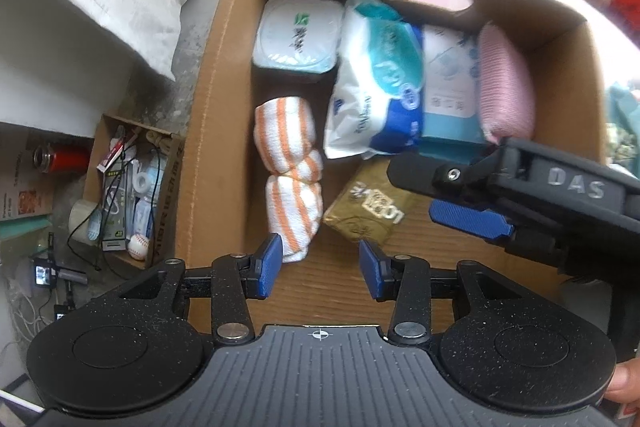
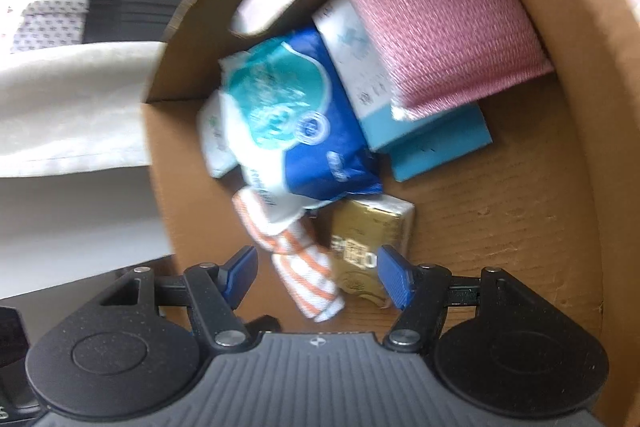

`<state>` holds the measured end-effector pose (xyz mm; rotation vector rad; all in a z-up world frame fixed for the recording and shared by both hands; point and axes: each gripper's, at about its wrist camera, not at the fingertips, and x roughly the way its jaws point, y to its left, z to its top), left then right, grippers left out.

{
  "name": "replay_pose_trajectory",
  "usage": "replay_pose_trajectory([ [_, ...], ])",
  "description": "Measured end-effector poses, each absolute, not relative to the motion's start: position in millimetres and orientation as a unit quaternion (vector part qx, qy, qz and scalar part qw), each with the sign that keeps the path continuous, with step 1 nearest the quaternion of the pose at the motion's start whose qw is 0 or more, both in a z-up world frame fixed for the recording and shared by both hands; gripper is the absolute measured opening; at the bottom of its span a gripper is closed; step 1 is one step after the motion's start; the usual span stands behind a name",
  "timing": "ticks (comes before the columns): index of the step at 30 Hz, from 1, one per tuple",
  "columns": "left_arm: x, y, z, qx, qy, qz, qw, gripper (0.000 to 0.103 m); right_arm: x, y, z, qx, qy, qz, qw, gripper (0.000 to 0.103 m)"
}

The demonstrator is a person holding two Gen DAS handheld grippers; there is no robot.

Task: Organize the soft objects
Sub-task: 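Move both tools back toward the pink plush toy and cotton swab bag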

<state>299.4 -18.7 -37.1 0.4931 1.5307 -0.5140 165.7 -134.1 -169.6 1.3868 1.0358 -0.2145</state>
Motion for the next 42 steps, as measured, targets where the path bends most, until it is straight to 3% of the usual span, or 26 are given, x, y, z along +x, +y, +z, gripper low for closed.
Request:
replay_pose_trajectory([
  [3, 289.8, -25.0, -20.8, 0.211, 0.663, -0.237, 0.678, 0.043, 154.6, -144.1, -149.0, 0.616, 0.423, -0.068, 0.661, 0.048],
  [6, 277.9, -33.9, -2.7, 0.208, 0.637, -0.252, 0.698, 0.044, 139.3, -154.9, -129.9, 0.621, 0.384, -0.046, 0.681, 0.069],
  [9, 262.7, -48.3, 13.9, 0.21, 0.614, -0.261, 0.715, 0.045, 121.0, -172.6, -113.6, 0.625, 0.349, -0.024, 0.698, 0.078],
  [20, 172.9, -142.5, 52.0, 0.218, 0.578, -0.293, 0.729, 0.066, 10.7, -278.0, -51.4, 0.623, 0.258, 0.017, 0.739, 0.078],
  [27, 111.3, -227.0, 56.1, 0.21, 0.57, -0.337, 0.72, 0.074, -89.5, -390.6, -25.5, 0.593, 0.254, -0.056, 0.762, 0.079],
  [34, 69.6, -302.4, 26.8, 0.213, 0.588, -0.355, 0.695, 0.074, -127.3, -487.6, -67.0, 0.567, 0.335, -0.166, 0.734, 0.079],
  [42, 44.7, -345.4, -14.8, 0.205, 0.633, -0.341, 0.664, 0.07, -86.6, -510.9, -123.2, 0.498, 0.457, -0.142, 0.723, 0.075],
])
